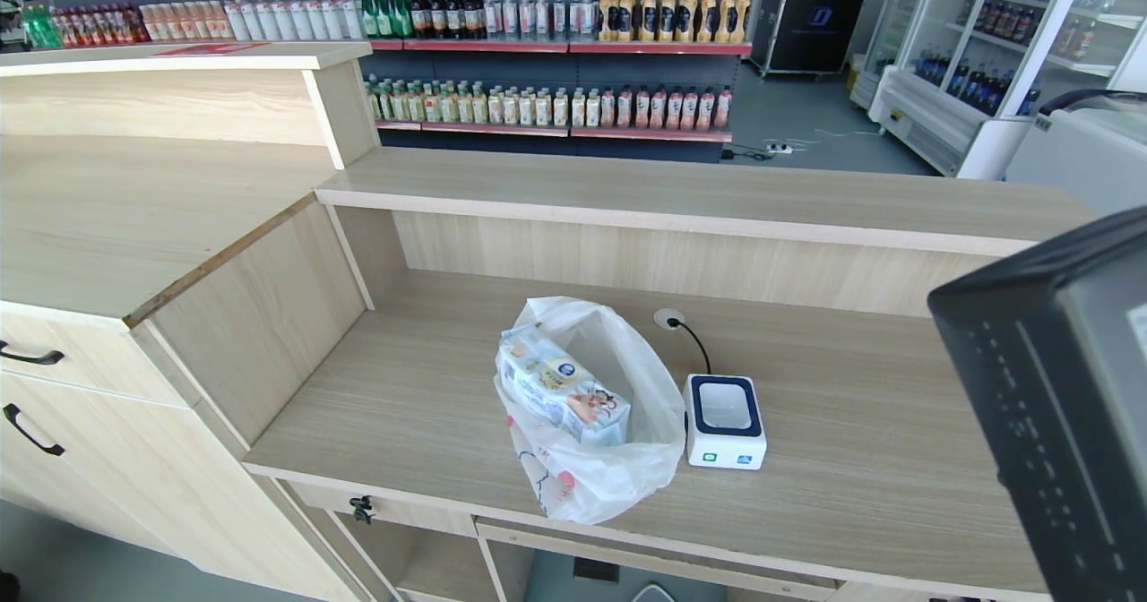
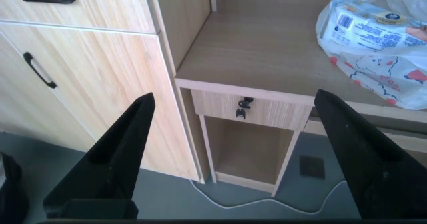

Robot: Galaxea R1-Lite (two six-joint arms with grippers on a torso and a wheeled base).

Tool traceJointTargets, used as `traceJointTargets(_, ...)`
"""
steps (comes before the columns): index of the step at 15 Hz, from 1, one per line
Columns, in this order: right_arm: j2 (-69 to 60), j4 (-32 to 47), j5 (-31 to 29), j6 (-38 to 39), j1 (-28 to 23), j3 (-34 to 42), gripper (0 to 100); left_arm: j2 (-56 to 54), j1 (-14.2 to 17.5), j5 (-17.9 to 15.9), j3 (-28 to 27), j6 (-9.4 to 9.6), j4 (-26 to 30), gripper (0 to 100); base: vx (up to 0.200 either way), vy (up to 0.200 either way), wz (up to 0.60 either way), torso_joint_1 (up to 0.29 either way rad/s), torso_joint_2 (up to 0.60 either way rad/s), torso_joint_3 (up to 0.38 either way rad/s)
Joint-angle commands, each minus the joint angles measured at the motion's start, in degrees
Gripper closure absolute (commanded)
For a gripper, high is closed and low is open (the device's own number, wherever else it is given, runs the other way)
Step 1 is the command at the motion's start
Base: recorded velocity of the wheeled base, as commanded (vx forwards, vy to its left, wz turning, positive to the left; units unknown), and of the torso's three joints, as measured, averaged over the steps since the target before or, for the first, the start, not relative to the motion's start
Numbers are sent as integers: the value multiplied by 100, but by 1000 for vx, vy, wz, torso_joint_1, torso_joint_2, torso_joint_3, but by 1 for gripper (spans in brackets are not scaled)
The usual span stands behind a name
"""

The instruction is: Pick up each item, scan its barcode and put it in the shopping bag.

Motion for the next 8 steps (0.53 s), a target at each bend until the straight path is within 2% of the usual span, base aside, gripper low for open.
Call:
traceJointTargets(1, 35, 15, 3, 8, 14, -15, 100, -2, 11, 2, 0, 1, 2, 0, 0, 0, 0, 0, 0, 0)
traceJointTargets(8, 53, 41, 3, 16, 14, -15, 100, -2, 2, 2, 0, 1, 2, 0, 0, 0, 0, 0, 0, 0)
